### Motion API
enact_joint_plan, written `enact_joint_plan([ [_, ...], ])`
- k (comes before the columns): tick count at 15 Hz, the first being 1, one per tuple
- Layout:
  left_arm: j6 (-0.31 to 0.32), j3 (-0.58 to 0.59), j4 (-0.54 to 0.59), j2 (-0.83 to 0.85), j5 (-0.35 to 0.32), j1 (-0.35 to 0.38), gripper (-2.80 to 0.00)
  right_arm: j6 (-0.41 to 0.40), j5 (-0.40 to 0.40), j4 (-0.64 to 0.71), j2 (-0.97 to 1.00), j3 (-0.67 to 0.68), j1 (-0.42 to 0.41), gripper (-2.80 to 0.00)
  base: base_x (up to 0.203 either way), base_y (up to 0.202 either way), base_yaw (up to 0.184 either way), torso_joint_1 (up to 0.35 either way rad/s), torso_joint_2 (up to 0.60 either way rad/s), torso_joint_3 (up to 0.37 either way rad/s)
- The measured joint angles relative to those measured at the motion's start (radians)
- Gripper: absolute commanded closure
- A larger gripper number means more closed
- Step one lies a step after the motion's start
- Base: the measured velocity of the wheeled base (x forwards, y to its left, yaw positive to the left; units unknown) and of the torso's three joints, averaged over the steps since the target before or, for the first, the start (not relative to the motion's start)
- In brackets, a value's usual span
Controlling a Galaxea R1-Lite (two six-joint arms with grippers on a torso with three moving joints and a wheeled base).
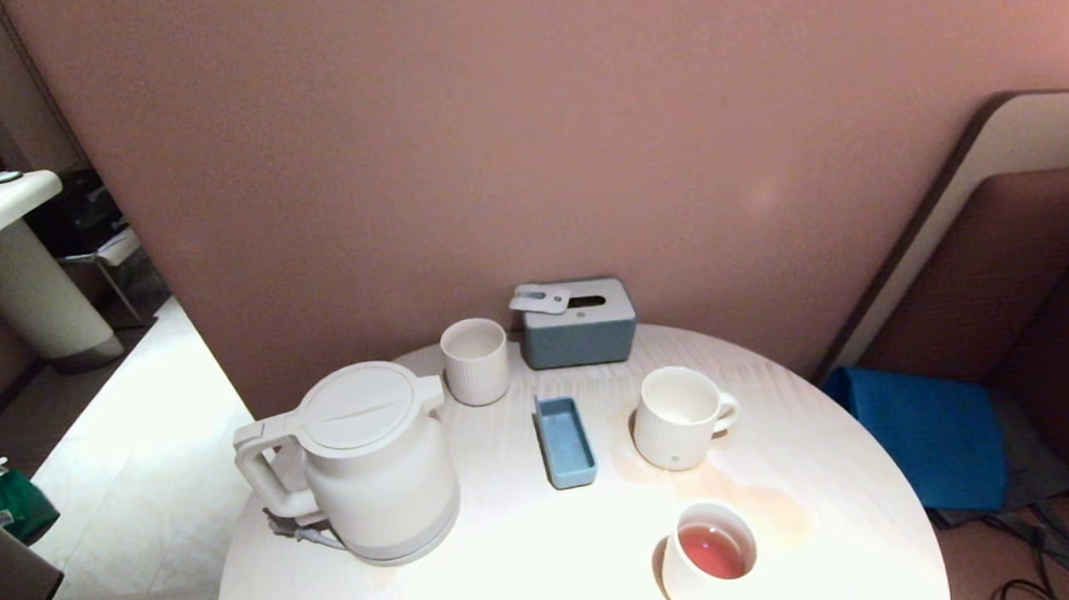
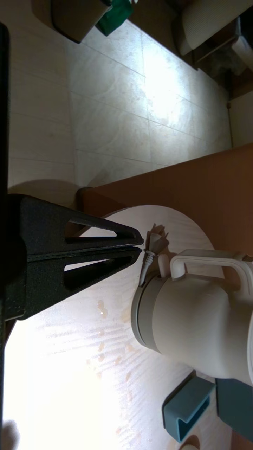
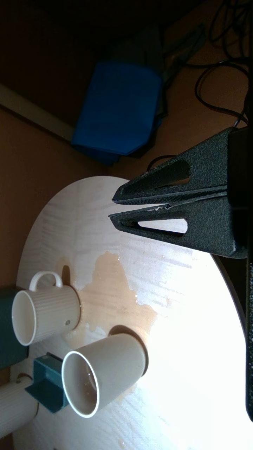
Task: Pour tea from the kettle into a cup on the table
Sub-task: Pick up the kettle
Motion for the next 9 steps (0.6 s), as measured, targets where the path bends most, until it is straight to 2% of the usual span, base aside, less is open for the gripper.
enact_joint_plan([
  [3, 0.000, 0.000, 0.000, 0.000, 0.000, 0.000, 0.00, 0.000, 0.000, 0.000, 0.000, 0.000, 0.000, 0.00, 0.000, 0.000, 0.000, 0.003, 0.00, -0.111],
  [9, -0.003, 0.000, -0.003, 0.000, 0.000, 0.000, 0.00, 0.000, 0.000, 0.000, 0.000, 0.000, 0.000, 0.00, 0.000, 0.000, 0.000, 0.000, 0.00, -0.005],
])
